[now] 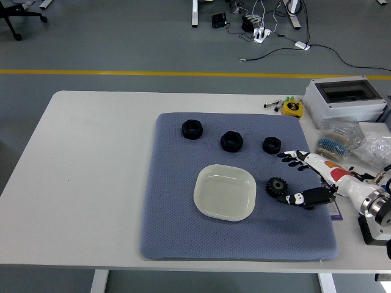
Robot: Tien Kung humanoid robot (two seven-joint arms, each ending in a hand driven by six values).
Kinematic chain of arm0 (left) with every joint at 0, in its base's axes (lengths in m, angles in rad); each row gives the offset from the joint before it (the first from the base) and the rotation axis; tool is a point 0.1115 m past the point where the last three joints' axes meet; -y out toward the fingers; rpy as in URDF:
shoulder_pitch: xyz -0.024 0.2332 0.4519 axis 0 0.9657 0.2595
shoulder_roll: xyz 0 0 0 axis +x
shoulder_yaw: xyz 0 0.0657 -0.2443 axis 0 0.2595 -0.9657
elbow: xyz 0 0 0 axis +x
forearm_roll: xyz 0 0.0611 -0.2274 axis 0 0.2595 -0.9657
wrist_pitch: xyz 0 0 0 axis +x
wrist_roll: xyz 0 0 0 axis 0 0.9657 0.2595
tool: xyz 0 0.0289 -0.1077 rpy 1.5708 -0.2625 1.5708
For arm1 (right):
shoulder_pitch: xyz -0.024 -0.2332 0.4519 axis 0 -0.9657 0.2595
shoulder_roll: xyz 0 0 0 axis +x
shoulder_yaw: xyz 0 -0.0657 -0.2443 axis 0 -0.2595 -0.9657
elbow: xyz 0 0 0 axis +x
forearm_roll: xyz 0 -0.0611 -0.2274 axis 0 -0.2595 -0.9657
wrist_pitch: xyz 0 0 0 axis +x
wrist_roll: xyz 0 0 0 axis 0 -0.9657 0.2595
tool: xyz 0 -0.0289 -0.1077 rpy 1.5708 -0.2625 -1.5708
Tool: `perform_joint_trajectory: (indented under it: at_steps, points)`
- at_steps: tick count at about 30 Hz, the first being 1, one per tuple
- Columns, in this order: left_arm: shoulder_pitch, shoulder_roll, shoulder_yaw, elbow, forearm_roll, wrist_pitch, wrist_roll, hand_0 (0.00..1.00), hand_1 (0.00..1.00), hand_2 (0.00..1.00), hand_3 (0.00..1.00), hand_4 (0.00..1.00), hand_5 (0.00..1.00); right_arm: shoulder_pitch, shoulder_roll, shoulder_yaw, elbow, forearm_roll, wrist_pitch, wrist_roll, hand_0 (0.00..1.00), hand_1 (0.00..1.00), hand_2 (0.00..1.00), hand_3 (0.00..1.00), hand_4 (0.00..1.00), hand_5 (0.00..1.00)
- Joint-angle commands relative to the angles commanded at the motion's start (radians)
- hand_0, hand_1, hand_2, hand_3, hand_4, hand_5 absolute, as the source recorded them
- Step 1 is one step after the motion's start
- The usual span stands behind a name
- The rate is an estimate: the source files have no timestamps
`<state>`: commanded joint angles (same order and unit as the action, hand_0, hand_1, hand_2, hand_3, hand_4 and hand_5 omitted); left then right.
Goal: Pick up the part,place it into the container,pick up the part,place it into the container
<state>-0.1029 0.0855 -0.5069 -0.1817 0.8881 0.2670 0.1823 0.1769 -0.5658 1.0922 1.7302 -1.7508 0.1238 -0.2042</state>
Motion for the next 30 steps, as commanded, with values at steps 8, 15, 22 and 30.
perform_joint_trajectory:
  at_steps: [8, 15, 22, 30]
  points:
    - [0.001, -0.001, -0.004, 0.000, 0.005, -0.001, 0.002, 0.664, 0.541, 0.563, 0.565, 0.635, 0.606, 0.015, 0.000, -0.035, -0.037, -0.281, -0.002, -0.001, 0.646, 0.681, 0.732, 0.775, 0.998, 0.347]
    - [-0.001, -0.001, 0.000, -0.001, 0.003, 0.000, 0.001, 0.664, 0.541, 0.564, 0.566, 0.634, 0.605, 0.028, 0.012, -0.047, -0.097, -0.518, 0.030, -0.010, 0.597, 0.647, 0.701, 0.707, 0.998, 0.335]
    - [-0.001, -0.001, -0.005, -0.001, 0.011, -0.002, 0.003, 0.665, 0.541, 0.564, 0.565, 0.634, 0.605, 0.024, 0.021, -0.048, -0.133, -0.518, 0.039, -0.003, 0.574, 0.629, 0.690, 0.682, 0.998, 0.325]
    - [-0.001, -0.002, -0.009, -0.002, 0.019, -0.004, 0.005, 0.665, 0.541, 0.564, 0.565, 0.634, 0.606, 0.021, 0.031, -0.056, -0.172, -0.518, 0.024, 0.007, 0.557, 0.624, 0.687, 0.670, 0.998, 0.325]
